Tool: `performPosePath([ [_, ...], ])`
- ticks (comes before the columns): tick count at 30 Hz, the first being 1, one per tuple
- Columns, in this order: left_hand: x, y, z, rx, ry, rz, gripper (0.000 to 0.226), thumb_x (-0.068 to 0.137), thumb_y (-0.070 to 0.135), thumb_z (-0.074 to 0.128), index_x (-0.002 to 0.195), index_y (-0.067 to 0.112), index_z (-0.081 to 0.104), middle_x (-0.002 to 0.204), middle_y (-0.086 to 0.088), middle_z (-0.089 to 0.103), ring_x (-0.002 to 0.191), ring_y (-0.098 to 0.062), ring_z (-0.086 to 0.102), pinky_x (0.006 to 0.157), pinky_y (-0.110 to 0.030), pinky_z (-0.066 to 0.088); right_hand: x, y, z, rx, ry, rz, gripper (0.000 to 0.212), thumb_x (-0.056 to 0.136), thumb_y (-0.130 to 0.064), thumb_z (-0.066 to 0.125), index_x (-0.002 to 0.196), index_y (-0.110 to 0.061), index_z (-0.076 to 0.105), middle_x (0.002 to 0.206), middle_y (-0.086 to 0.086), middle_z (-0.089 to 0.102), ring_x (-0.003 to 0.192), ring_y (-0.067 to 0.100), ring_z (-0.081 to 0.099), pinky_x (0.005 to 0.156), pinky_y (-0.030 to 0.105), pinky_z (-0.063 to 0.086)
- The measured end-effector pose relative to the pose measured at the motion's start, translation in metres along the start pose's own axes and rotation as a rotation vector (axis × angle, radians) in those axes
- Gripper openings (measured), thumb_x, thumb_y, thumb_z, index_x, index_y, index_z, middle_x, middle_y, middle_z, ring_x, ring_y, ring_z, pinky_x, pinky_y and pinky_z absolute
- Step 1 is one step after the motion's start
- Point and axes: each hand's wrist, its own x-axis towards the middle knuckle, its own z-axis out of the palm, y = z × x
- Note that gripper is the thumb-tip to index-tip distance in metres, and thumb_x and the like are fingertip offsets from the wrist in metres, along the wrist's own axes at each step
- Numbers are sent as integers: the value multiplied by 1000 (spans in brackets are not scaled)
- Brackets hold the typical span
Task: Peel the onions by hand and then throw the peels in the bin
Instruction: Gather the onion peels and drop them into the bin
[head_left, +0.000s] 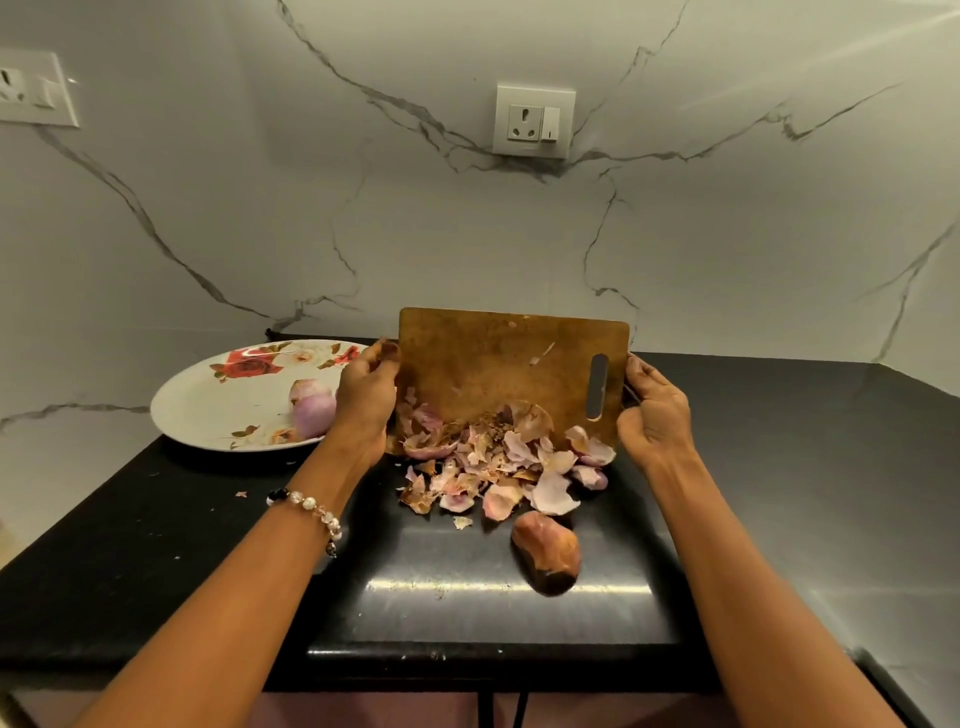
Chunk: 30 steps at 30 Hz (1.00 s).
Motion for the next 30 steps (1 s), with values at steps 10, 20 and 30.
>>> performPosePath([
  [10, 15, -1, -3, 106, 121, 96, 16, 88, 20, 67, 94, 34, 70, 109, 8, 68, 106, -22, 63, 88, -45, 55, 3, -17, -1, -296, -144, -231, 24, 82, -12, 62, 105, -11, 64, 92, 2, 74, 89, 23, 71, 80, 36, 59],
  [20, 13, -9, -2, 346, 47, 31, 29, 91, 10, 62, 119, 17, 64, 119, -3, 65, 110, -27, 60, 93, -48, 52, 5, -10, -11, -624, -204, -204, 22, 92, -2, 58, 112, -10, 62, 102, 7, 72, 93, 25, 71, 84, 43, 58],
  [30, 16, -9, 2, 412, 115, 96, 30, 92, 8, 60, 122, 12, 63, 122, -7, 64, 111, -26, 59, 96, -44, 50, 18, 5, -1, -778, -82, -309, 35, 92, 0, 60, 126, -8, 59, 112, 8, 68, 103, 23, 67, 92, 51, 54],
])
